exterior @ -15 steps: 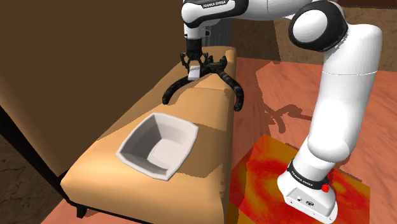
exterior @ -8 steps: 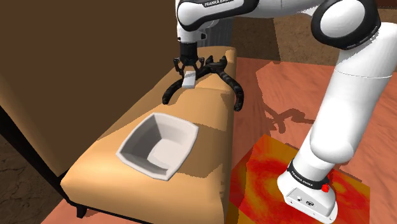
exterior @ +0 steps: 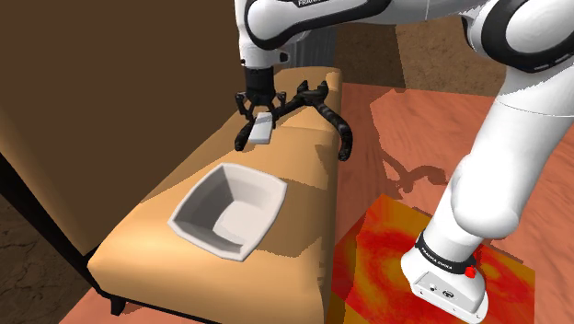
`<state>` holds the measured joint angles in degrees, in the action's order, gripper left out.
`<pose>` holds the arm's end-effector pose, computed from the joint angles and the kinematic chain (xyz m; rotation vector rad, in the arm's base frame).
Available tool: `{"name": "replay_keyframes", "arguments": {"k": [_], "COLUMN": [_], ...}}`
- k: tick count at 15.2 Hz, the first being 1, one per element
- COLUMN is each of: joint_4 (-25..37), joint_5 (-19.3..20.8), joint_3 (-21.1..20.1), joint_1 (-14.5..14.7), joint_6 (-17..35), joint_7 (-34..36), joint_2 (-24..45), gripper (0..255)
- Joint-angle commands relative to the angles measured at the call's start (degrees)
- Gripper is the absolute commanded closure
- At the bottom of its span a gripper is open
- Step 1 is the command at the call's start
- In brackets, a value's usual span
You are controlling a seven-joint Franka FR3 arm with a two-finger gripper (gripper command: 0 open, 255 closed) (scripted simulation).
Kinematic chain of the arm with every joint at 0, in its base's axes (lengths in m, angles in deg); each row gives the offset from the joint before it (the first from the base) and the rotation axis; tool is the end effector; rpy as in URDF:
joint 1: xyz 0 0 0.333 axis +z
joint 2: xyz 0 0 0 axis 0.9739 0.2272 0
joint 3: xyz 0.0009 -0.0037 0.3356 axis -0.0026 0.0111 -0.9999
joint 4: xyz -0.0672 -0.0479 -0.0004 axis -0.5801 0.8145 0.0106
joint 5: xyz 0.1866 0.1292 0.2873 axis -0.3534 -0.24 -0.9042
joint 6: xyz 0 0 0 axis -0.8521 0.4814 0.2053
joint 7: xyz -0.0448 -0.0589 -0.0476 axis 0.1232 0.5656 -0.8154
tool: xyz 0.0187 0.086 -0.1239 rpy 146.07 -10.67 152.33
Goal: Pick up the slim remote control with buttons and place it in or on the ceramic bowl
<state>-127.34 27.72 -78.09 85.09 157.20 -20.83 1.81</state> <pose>0.5146 0.1710 0.5005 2.8325 -1.2707 -0.0626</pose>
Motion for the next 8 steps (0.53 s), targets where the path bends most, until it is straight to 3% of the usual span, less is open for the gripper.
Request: {"name": "replay_keyframes", "arguments": {"k": [1, 8], "joint_4": [-1.0, -2.0], "joint_5": [-0.2, -0.9], "joint_3": [-1.2, -5.8], "joint_1": [1.3, 6.0], "joint_6": [0.3, 0.4], "joint_7": [2.6, 11.7], "joint_2": [-0.8, -1.7], "gripper": [255, 255]}}
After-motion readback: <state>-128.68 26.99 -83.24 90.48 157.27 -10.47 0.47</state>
